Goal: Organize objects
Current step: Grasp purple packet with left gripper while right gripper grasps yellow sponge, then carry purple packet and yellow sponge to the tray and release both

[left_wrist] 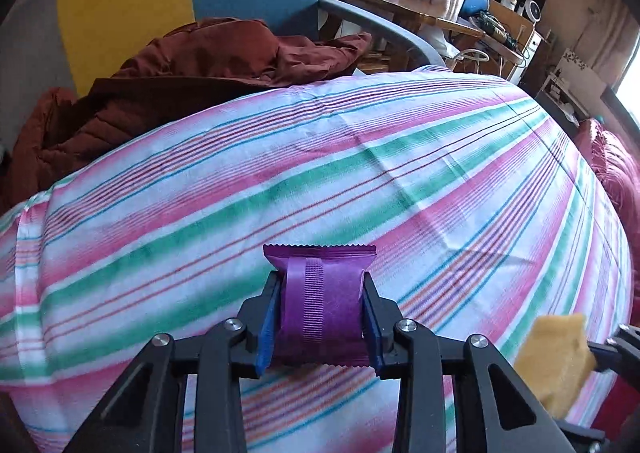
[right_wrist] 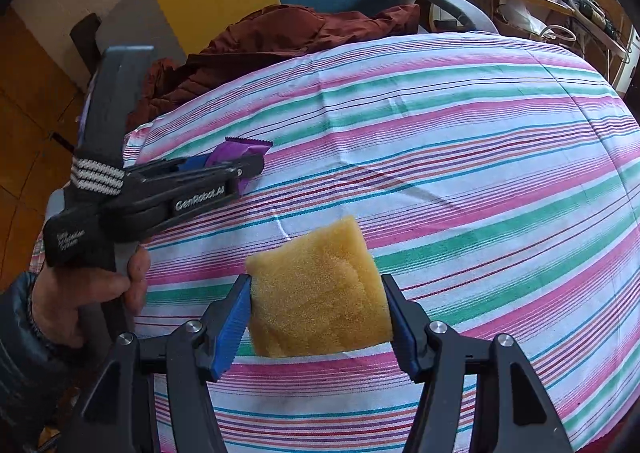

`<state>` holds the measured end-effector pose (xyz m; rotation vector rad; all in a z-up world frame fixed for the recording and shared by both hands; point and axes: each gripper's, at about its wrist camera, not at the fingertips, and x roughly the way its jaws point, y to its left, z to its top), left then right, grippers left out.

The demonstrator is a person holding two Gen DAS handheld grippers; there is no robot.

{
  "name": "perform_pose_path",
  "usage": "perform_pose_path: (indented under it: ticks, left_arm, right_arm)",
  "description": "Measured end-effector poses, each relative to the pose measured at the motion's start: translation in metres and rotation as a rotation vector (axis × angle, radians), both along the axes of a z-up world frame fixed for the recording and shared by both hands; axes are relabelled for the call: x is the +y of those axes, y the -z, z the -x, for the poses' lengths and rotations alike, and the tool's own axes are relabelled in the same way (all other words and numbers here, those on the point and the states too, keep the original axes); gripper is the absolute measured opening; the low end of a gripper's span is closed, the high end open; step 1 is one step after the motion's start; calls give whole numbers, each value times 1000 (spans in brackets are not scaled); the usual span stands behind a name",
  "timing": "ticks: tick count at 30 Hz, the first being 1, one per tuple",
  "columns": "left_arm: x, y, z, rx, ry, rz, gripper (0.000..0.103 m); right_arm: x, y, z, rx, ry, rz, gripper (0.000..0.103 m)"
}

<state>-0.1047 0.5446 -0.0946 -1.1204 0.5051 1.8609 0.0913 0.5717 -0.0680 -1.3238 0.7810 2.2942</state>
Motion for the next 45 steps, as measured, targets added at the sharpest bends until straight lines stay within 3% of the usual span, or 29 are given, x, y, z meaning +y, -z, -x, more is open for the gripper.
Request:
perform_pose_path:
  ticks: [4,15,21,33,40,45]
  left_arm:
    - [-35,-20,-12,16,-54,-40,37]
    - [-152,-82,-50,156,-191,-106,37]
    - [-208,-104,-62,195,-255,-144,37]
    - [-297,-119,-75,227,-354,-187,37]
    - [-328,-118,-78,225,-394,-199,37]
    - [-347,-110,-80,204,-422,-197,37]
  right_arm:
    - [-4,-2,2,10,-29,-5,63]
    - [-44,-12,16,40,-208,-80,63]
    - [-52,-14,20,39,-239,-120,63]
    - [-66,-8,26,-8,-261,-154,63]
    - [-85,-4,35,-57,-293,-159,63]
    - [-116,-14,43,-36,-338,-158,63]
